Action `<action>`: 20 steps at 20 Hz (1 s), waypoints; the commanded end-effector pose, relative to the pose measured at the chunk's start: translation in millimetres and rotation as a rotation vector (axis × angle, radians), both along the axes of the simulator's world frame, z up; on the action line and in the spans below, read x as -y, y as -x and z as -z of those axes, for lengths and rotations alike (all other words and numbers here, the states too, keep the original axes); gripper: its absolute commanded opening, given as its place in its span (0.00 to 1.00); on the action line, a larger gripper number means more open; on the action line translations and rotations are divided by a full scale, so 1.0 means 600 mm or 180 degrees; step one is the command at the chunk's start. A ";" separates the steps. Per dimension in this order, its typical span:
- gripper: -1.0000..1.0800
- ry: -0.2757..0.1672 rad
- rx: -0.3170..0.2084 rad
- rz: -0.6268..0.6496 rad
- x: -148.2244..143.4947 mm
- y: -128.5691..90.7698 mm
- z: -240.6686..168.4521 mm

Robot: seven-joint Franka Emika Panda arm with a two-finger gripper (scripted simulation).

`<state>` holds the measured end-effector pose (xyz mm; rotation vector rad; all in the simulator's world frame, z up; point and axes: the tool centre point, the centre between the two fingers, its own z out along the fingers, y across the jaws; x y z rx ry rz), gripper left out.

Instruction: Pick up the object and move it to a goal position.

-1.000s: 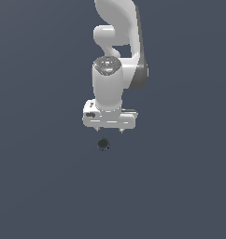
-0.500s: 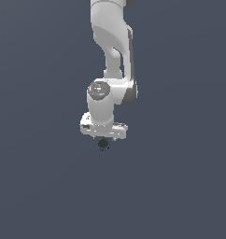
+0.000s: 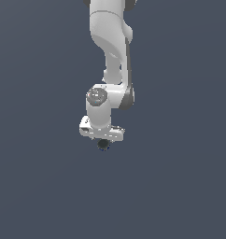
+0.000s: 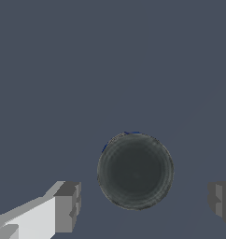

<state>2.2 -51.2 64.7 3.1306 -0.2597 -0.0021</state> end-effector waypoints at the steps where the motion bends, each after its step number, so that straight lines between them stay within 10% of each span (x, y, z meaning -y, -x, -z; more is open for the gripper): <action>1: 0.96 0.0000 0.0001 -0.0001 0.000 0.000 0.004; 16: 0.96 0.0000 0.0004 0.0005 0.000 0.000 0.085; 17: 0.00 0.0000 0.0004 0.0005 0.000 0.000 0.085; 20: 0.00 0.0000 0.0004 0.0005 0.000 0.000 0.085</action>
